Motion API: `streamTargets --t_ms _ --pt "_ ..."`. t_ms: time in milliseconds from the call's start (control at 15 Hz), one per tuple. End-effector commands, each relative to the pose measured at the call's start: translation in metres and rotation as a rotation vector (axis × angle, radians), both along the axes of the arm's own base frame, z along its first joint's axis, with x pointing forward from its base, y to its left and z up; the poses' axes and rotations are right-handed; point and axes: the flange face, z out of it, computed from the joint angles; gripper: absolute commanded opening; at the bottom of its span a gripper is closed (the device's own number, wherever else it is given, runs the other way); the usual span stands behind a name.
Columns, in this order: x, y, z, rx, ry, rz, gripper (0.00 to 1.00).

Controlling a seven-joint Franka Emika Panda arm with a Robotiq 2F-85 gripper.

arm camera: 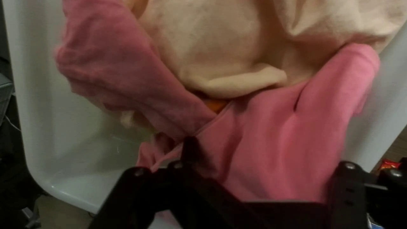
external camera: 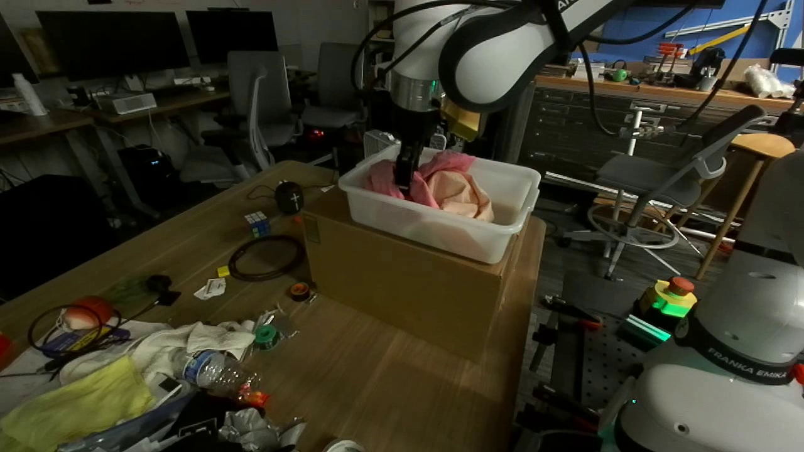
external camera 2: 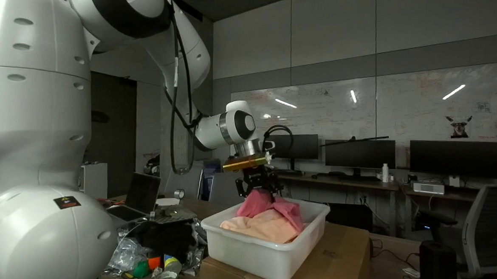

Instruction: Remove the shirts from the white bin and put them on the table

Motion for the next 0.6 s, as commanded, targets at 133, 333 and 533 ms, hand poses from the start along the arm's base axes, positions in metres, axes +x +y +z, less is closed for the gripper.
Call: streamTargets --t_ms 133,333,533 --pt "0.004 -0.003 0.002 0.042 -0.013 -0.009 0.35" --pt "0.0 -0.003 0.006 0.07 -0.014 -0.048 0.13" --pt "-0.005 -0.001 0.013 0.096 -0.022 -0.1 0.0"
